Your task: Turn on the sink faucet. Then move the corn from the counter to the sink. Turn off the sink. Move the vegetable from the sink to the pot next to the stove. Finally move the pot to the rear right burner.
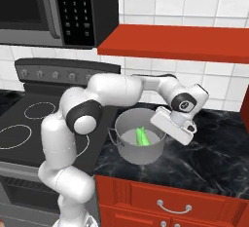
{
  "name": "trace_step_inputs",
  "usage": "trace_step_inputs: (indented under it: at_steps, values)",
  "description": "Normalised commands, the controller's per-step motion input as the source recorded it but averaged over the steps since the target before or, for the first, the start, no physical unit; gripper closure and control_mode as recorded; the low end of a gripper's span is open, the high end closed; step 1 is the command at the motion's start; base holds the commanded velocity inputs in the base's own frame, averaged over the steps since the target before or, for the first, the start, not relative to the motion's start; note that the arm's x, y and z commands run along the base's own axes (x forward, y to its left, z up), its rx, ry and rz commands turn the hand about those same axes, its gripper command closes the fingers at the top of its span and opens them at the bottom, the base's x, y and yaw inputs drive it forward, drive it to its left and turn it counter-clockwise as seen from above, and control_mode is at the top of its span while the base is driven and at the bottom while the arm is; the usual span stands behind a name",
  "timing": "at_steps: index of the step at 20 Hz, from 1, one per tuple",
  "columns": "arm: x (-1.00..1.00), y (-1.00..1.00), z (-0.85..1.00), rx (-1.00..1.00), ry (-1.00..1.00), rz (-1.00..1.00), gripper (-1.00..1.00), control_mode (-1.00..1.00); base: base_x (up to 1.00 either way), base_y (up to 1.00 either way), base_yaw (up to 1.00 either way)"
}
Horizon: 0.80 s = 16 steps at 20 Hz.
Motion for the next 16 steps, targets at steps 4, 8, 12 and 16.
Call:
trace_step_inputs:
  at_steps: [4,8,12,16]
  values:
    - [-0.1,0.4,0.29,-0.01,-0.1,0.01,1.0,-1.0,0.0,0.0,0.0]
    - [-0.01,0.0,-0.01,0.0,0.0,0.0,1.0,-1.0,0.0,0.0,0.0]
    - [0.0,0.03,0.06,0.0,0.0,-0.04,1.0,-1.0,0.0,0.0,0.0]
    - [0.0,0.35,0.17,0.0,0.0,-0.17,1.0,-1.0,0.0,0.0,0.0]
